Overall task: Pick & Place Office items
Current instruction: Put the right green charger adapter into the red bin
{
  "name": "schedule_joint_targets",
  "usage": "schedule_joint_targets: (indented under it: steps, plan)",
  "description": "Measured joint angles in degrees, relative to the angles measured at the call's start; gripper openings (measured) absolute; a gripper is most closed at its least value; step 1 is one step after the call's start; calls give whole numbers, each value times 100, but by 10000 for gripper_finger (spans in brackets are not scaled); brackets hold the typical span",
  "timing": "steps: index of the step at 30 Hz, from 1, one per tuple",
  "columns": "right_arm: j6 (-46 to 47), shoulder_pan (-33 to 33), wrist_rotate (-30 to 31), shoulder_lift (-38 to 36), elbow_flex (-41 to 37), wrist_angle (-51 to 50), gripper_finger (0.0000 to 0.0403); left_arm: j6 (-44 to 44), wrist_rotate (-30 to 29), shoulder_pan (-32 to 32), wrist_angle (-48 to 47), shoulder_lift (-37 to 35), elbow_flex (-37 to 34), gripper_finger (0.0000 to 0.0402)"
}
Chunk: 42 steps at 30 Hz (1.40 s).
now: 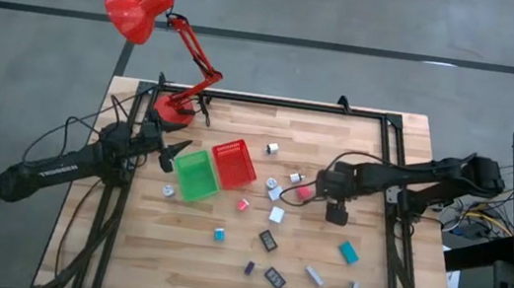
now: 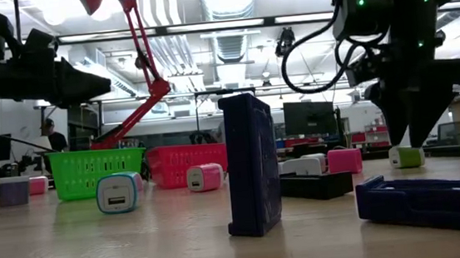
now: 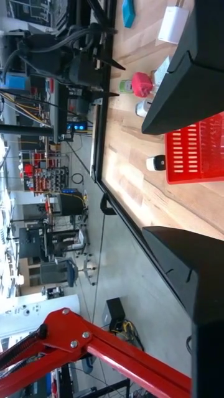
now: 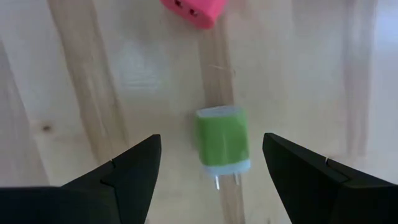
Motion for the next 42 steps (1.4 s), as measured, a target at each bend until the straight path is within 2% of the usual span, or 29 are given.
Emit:
schedule_joint_targets:
  steps: [8, 14, 20, 34, 42]
  plan:
    - [-123, -251, -401, 271, -288, 531, 276, 0, -2, -2, -20, 9, 1, 257]
    - [-125, -318, -399, 289, -356, 658, 266, 0, -2, -1, -20, 9, 1, 257]
    - [-219, -320, -391, 294, -373, 692, 234, 0, -2, 0, -20, 11, 0, 257]
    - [-184, -316, -397, 296, -428, 711, 130, 0, -2, 0, -20, 11, 0, 257]
    - [-179, -316, -382, 295, -428, 735, 131, 0, -2, -2, -20, 11, 0, 257]
